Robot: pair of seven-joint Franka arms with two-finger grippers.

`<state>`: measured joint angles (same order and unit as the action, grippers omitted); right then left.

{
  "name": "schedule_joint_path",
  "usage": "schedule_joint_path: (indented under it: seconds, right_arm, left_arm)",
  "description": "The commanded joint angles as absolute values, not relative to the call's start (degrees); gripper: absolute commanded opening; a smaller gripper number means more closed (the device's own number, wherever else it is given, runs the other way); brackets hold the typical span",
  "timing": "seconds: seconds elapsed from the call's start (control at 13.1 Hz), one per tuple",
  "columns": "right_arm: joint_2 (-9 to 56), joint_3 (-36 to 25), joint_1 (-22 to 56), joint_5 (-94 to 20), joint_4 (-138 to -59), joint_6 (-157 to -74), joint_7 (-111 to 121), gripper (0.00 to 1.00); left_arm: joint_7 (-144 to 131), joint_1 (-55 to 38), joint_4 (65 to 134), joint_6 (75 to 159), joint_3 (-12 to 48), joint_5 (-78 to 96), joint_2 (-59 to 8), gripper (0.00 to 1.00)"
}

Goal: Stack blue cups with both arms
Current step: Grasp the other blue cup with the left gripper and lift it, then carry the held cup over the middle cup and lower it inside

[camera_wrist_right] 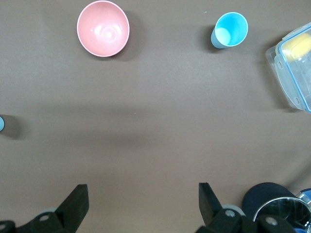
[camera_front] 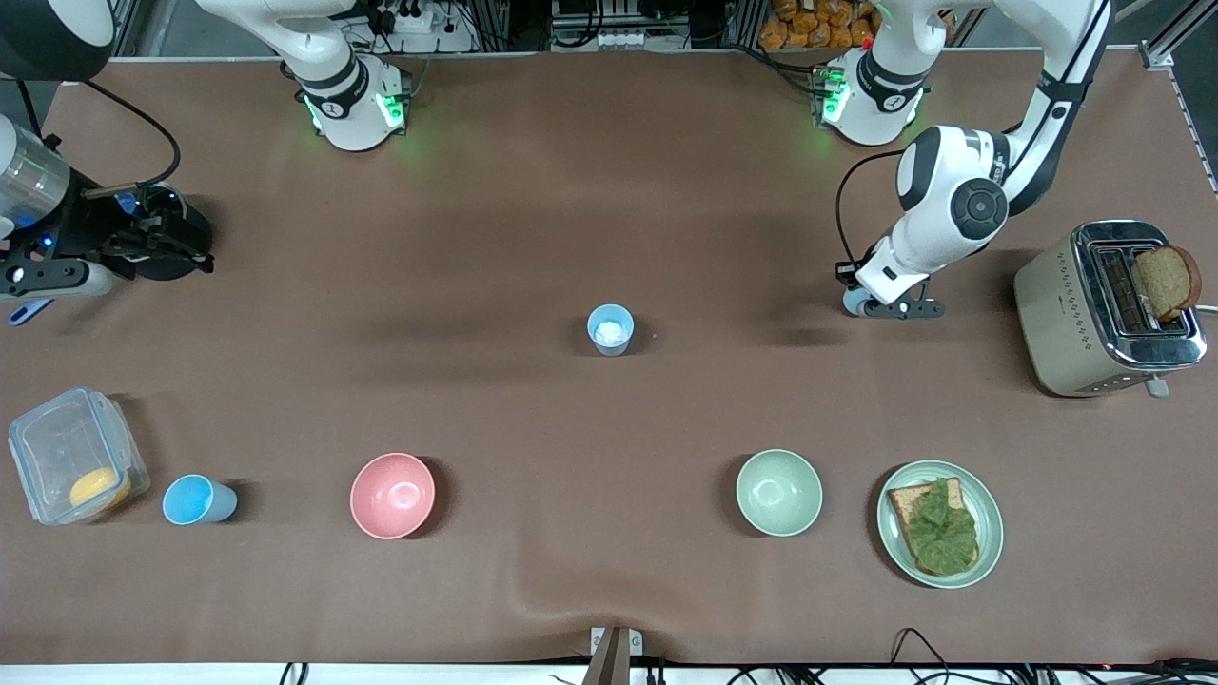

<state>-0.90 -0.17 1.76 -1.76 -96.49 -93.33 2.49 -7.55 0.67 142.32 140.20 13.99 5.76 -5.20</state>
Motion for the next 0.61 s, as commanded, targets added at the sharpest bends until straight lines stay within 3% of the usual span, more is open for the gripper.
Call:
schedule_joint_path:
  seconds: [0.0,0.54]
  right_arm:
    - [-0.18,0.53,0.7,-1.41,-95.01,-92.2,1.85,1.0]
    - [-0.18,0.53,0.7,-1.41,-95.01,-92.2,1.85,1.0]
  left_arm:
    - [-7.82,-2.18,136.7,137.47,14.41,7.03,-3.6,0.0]
    - [-20.28,-17.73,111.3,126.49,14.59,9.92,-10.36,0.0]
